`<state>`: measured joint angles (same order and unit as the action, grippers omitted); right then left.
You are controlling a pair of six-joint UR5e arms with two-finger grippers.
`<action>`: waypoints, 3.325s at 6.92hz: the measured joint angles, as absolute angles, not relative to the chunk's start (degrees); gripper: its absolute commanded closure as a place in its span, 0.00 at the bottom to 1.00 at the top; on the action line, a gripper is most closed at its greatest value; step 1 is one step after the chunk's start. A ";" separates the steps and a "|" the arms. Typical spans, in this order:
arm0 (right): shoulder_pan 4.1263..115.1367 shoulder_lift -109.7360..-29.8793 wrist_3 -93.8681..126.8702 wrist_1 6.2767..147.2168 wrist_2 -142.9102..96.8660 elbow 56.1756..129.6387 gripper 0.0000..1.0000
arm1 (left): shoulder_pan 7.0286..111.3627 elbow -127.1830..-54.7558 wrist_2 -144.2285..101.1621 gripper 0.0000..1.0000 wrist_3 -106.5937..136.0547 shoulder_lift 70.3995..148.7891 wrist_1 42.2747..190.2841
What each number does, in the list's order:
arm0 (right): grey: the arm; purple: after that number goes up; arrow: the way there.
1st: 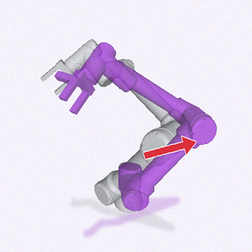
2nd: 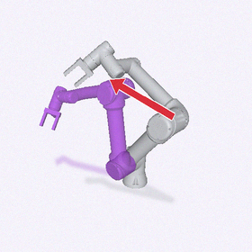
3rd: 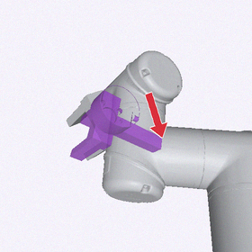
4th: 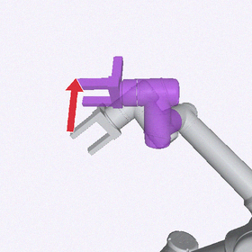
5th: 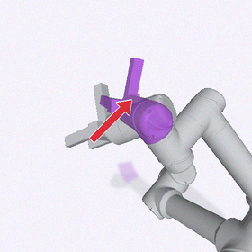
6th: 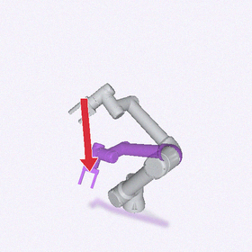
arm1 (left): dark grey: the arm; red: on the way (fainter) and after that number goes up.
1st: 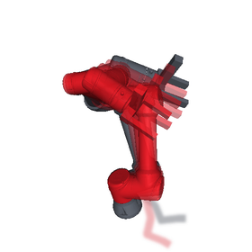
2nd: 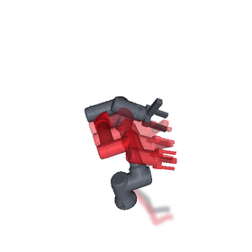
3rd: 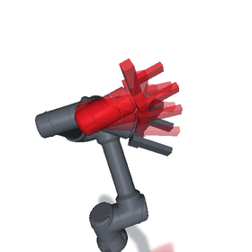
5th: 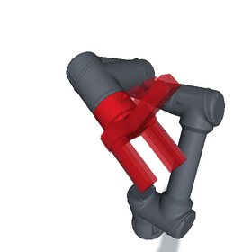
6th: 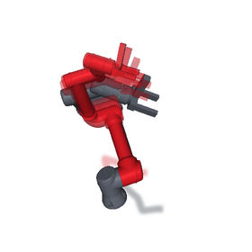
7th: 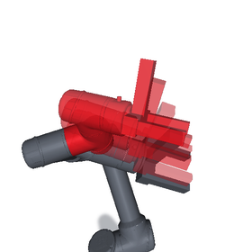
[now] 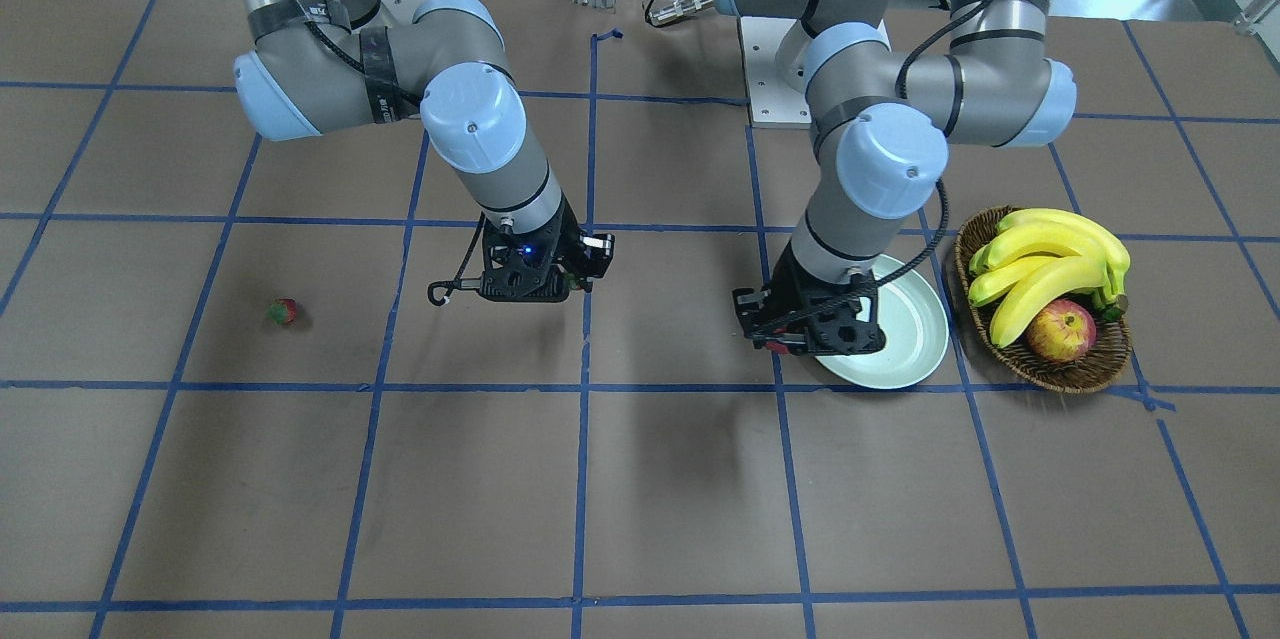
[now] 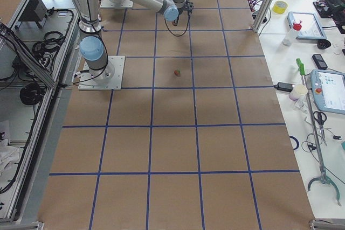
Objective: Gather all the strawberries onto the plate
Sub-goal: 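Drop the strawberry on the plate with the left gripper while the right sets its down, then move the right gripper to the far strawberry while the left gripper reaches the set-down strawberry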
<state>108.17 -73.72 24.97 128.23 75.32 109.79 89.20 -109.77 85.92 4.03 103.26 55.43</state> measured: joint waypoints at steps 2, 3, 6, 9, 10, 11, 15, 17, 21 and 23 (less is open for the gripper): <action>111.56 -69.66 26.70 130.25 72.99 106.34 0.97 | 83.32 -110.59 86.33 1.00 -3.17 102.25 56.75; 114.01 -66.51 27.70 131.28 73.43 104.45 0.40 | 81.40 -111.75 86.48 1.00 -7.17 102.25 56.91; 116.66 -64.05 28.07 131.62 75.02 102.93 0.00 | 74.94 -115.08 86.39 1.00 -15.34 102.91 56.12; 111.23 -71.65 20.34 123.73 82.63 103.03 0.00 | 73.90 -115.60 86.37 0.00 -17.81 103.80 55.15; 106.39 -75.00 15.51 120.01 84.29 103.15 0.00 | 73.97 -115.53 86.34 0.00 -17.87 103.88 55.26; 101.74 -77.35 10.26 117.13 86.00 103.30 0.00 | 74.24 -115.33 86.32 0.00 -17.82 103.78 55.77; 83.84 -80.55 -10.14 114.84 91.79 109.67 0.00 | 85.23 -114.43 86.05 0.00 -8.58 101.92 56.92; 76.55 -80.16 -18.31 123.87 91.56 118.63 0.05 | 94.28 -114.42 85.57 0.00 3.03 102.57 55.20; 74.13 -76.80 -21.52 137.79 91.17 126.60 1.00 | 104.67 -115.33 85.45 0.15 17.81 107.30 49.17; 74.04 -77.03 -21.13 137.67 91.85 126.21 1.00 | 105.55 -115.37 85.33 0.25 18.16 109.15 48.06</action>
<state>74.04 -77.03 -21.13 137.67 91.85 126.21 105.55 -115.37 85.33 18.16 109.15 48.06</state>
